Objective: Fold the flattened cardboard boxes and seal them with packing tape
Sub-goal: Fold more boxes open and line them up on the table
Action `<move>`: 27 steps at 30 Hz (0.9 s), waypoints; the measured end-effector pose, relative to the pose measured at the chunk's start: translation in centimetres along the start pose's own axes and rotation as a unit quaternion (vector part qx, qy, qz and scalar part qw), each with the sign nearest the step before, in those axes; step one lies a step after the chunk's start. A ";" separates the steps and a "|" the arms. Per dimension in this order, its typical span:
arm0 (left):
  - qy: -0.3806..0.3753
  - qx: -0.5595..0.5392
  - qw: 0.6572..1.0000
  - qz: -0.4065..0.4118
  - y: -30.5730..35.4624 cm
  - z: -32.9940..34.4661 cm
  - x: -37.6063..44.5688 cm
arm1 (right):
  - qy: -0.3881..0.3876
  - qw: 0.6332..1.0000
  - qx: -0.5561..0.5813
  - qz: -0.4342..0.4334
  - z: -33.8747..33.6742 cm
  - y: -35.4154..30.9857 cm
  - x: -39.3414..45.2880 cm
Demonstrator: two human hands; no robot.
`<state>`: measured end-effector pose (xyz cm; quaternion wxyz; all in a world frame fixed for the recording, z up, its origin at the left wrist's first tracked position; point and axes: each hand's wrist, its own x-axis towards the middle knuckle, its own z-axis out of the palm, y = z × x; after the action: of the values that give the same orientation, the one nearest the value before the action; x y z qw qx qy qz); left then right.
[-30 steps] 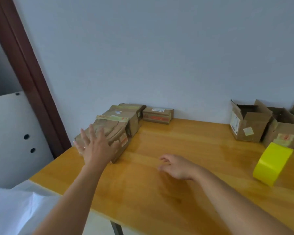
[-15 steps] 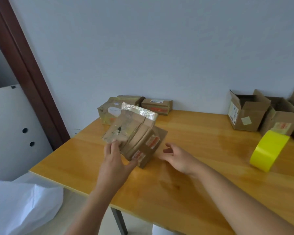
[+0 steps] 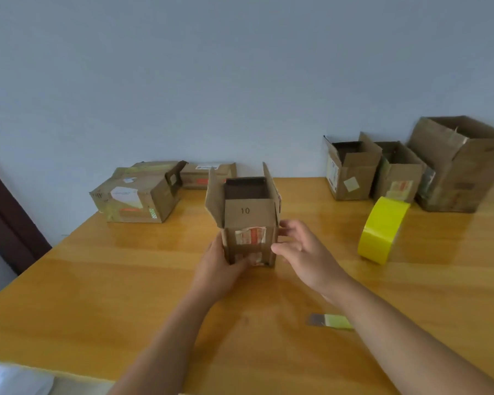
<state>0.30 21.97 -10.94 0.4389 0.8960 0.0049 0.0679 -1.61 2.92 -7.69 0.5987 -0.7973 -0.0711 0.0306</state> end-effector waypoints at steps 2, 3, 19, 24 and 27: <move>-0.002 -0.030 1.000 0.003 0.2 1.7 1.9 | 0.007 1.000 -0.002 0.004 -1.1 0.6 0.2; -0.003 -0.038 0.999 0.004 0.3 2.4 3.0 | 0.009 1.000 -0.004 0.008 -1.6 0.9 0.3; -0.033 -0.040 0.999 0.003 4.5 10.1 16.2 | 0.048 0.900 -0.419 0.109 -3.6 4.7 6.7; -0.043 -0.042 0.998 0.001 5.3 11.7 18.7 | 0.040 0.867 -0.474 0.148 -3.6 5.8 8.4; -0.039 -0.031 0.999 0.002 5.7 12.6 19.7 | 0.044 0.860 -0.485 0.151 -3.6 6.0 8.4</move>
<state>21.11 9.88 -11.79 0.4660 0.8840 -0.0161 0.0338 7.60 -0.84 -12.10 0.1269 -0.9883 0.0704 0.0471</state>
